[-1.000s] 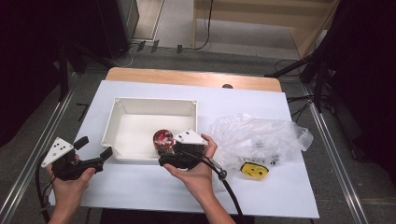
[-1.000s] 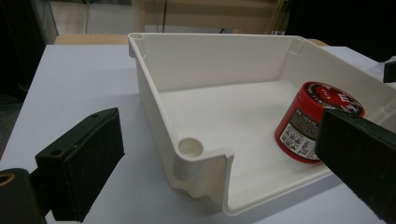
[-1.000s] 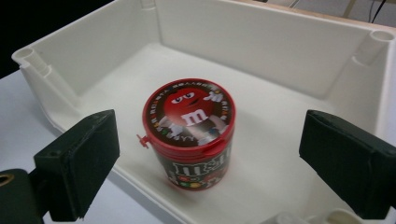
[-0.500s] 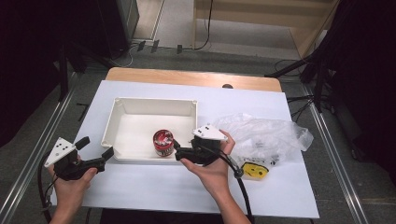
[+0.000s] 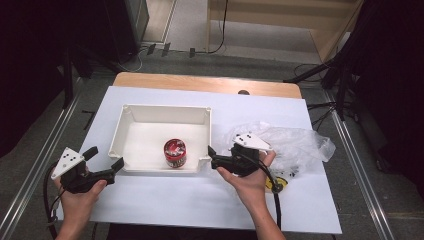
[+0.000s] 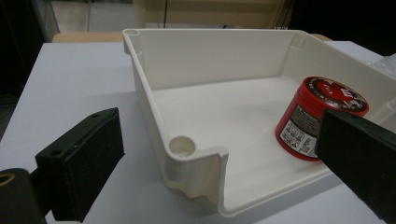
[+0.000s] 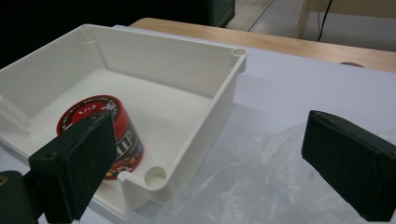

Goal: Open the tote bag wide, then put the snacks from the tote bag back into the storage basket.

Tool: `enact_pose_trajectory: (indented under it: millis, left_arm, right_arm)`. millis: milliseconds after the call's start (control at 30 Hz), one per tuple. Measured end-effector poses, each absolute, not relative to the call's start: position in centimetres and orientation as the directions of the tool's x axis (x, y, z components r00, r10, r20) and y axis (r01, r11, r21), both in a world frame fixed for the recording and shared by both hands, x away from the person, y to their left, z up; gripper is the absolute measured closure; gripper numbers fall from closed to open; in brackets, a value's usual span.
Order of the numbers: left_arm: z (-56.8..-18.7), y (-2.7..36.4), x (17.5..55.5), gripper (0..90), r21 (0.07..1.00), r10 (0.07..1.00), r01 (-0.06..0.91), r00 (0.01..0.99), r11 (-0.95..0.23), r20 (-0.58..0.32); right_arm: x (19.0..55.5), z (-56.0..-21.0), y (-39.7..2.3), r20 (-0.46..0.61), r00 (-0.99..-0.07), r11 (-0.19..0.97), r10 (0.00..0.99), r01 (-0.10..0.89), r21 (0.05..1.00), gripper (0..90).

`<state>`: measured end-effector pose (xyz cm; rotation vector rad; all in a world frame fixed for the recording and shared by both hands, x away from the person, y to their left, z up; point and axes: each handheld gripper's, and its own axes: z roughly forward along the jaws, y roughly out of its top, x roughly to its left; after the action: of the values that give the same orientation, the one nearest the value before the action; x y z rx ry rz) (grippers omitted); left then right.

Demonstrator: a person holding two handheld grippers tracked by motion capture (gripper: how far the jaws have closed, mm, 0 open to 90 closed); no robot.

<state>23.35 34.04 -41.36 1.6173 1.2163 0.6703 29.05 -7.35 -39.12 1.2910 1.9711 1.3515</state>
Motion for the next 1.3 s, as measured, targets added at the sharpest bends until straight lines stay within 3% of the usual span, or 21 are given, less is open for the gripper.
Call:
enact_pose_trajectory:
  millis: [1300]
  left_arm:
    - [-41.8,35.1,23.3,1.9,0.914,0.938,0.406,0.323,-0.018,-0.125]
  right_arm:
    - [27.4,-40.9,-20.1,0.167,-0.284,-0.012,0.944,0.477,0.879,3.3]
